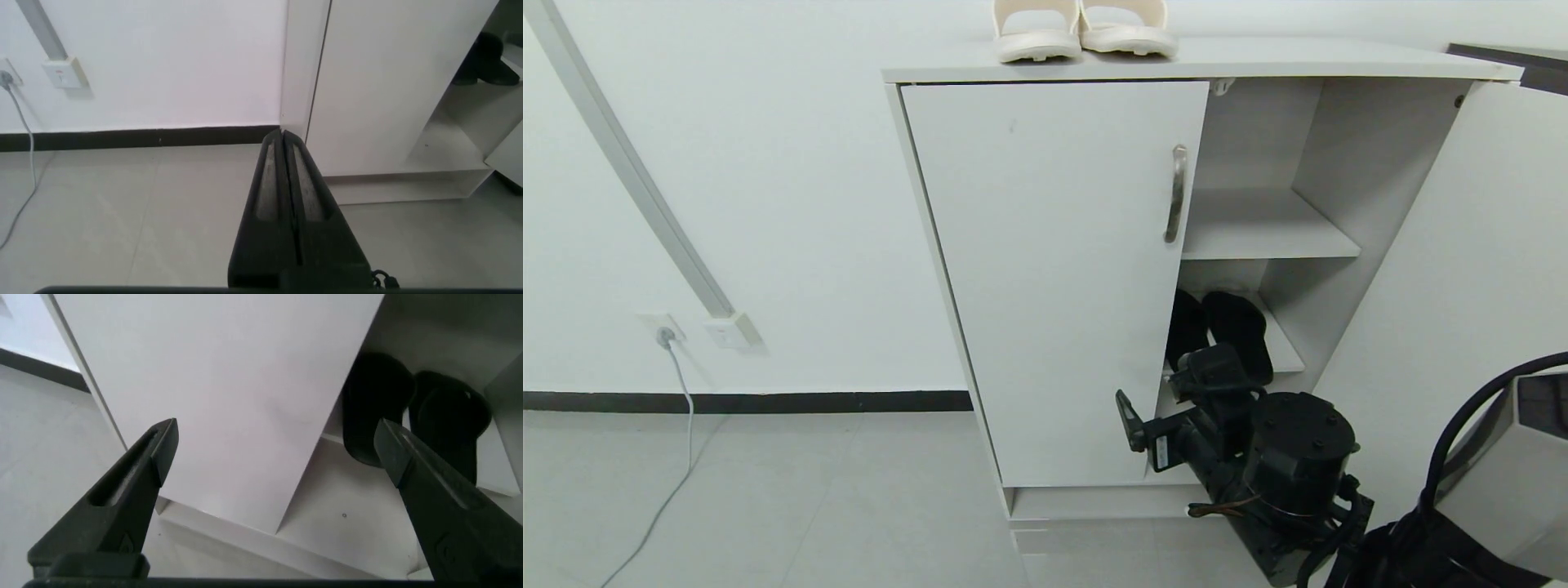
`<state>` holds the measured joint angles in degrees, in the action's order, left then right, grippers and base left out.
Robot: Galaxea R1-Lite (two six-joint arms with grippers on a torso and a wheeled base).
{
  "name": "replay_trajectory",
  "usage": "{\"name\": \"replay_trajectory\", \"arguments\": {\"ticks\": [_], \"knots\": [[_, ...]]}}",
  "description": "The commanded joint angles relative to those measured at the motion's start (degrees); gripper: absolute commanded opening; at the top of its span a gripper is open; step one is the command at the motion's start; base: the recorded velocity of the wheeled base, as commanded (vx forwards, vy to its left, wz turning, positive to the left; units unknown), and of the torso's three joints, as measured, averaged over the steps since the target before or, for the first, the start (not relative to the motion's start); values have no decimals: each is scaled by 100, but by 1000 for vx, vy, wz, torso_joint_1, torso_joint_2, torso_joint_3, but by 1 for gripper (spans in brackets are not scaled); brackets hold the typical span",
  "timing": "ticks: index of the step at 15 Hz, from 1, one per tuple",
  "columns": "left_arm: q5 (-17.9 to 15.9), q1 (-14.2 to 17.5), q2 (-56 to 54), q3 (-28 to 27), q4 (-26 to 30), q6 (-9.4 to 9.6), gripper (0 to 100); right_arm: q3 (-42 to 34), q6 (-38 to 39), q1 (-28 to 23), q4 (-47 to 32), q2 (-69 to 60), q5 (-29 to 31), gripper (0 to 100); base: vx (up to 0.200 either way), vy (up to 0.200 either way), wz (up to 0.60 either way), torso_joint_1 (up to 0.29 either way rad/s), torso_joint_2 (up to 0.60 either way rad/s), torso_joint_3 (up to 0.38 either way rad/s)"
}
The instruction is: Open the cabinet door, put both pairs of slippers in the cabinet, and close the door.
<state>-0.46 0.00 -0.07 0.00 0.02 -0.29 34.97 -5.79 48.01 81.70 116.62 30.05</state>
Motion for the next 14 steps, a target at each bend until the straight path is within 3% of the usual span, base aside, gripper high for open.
{"name": "replay_trajectory", "arguments": {"ticks": [1, 7, 10, 14], "knots": [[2, 0, 7, 0, -2, -6, 0, 1, -10, 16, 12, 63, 1, 100, 0, 0, 0, 0, 0, 0], [2, 0, 7, 0, -2, -15, 0, 9, -19, 51, 21, 81, 1, 100, 0, 0, 0, 0, -33, -34], [2, 0, 7, 0, -2, -15, 0, 9, -19, 60, 30, 72, 1, 100, 0, 0, 0, 20, -203, -339], [2, 0, 7, 0, -2, -15, 0, 1, -19, 86, 30, 63, 1, 100, 0, 0, 0, 56, -529, -356]]}}
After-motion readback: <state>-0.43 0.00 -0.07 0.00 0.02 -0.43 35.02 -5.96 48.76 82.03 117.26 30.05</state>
